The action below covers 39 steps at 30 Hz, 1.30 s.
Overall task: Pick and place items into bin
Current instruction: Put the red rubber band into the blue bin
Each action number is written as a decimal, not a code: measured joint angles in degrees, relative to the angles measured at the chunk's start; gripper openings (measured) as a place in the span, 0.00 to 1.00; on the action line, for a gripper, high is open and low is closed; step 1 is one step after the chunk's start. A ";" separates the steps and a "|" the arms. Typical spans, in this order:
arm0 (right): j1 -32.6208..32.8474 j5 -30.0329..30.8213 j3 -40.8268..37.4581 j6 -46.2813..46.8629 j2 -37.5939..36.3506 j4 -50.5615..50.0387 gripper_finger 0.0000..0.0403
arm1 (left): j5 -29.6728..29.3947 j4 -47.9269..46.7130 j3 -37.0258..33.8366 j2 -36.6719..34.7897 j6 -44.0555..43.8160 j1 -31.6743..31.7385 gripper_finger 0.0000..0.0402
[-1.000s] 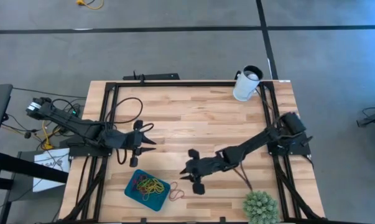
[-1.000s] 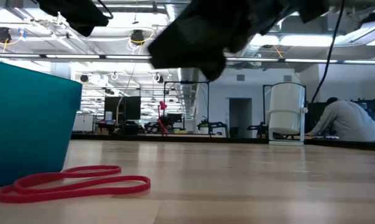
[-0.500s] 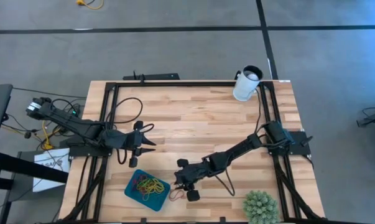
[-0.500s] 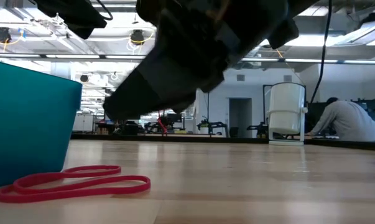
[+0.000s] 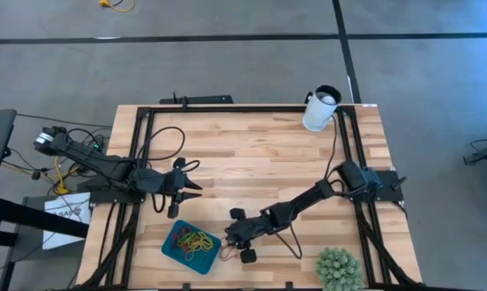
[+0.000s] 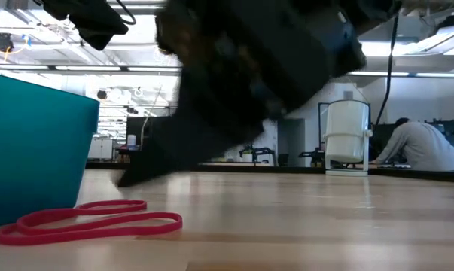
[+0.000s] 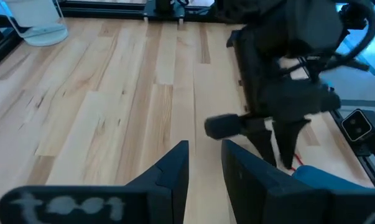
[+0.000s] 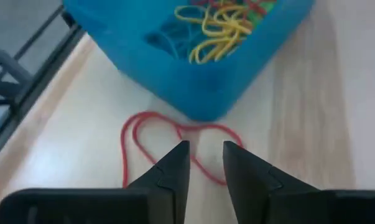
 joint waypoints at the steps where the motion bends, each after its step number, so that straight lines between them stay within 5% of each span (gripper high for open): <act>1: 0.05 0.26 0.04 0.00 0.36 -0.12 0.23 | 0.00 0.04 0.00 0.00 -0.01 0.00 0.21; 24: 2.06 2.11 4.30 -0.98 4.00 -5.00 0.22 | -0.02 -0.70 0.00 0.02 0.17 0.00 0.21; 34: 1.80 2.64 4.18 -1.48 4.02 -5.54 0.02 | -0.02 -0.66 0.00 0.02 0.42 0.00 0.21; 39: 1.84 2.60 4.00 0.35 2.87 -5.43 0.01 | -0.04 -0.66 0.00 0.02 0.46 -0.01 0.21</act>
